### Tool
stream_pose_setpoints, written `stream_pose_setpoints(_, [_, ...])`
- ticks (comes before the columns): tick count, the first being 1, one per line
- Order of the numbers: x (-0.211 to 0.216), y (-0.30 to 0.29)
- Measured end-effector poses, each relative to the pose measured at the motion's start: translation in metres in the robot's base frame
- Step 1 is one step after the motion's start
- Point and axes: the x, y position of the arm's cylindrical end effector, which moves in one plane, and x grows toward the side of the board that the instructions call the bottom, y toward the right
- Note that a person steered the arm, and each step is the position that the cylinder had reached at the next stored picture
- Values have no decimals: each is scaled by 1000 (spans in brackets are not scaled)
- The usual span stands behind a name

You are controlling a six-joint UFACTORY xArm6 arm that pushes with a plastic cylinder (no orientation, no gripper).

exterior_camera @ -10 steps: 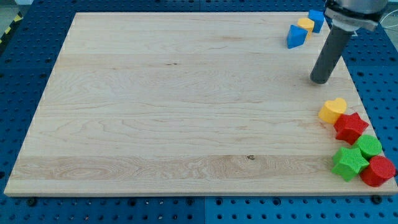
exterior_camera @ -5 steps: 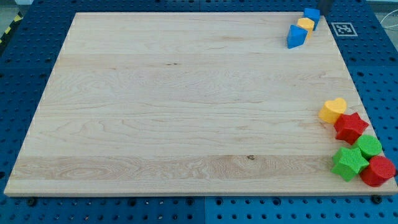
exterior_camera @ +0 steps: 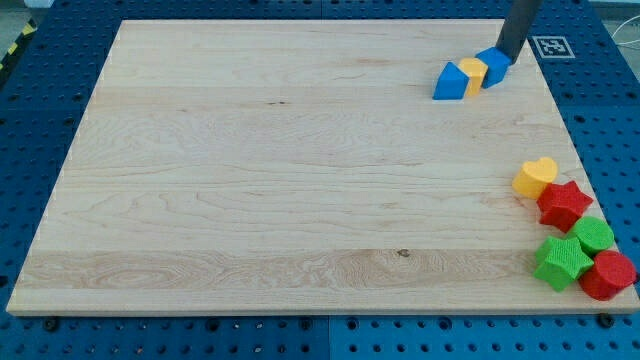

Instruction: Push the blue cube along with the yellow hexagon and the blue triangle towards the center

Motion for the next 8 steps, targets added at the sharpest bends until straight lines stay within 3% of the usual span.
stream_pose_setpoints(1, [16,-14])
stream_pose_setpoints(3, [6,-23])
stream_pose_setpoints(5, [62,-24])
stream_pose_setpoints(6, [24,-30])
stream_pose_setpoints(7, [16,-45])
stream_pose_setpoints(8, [71,-45])
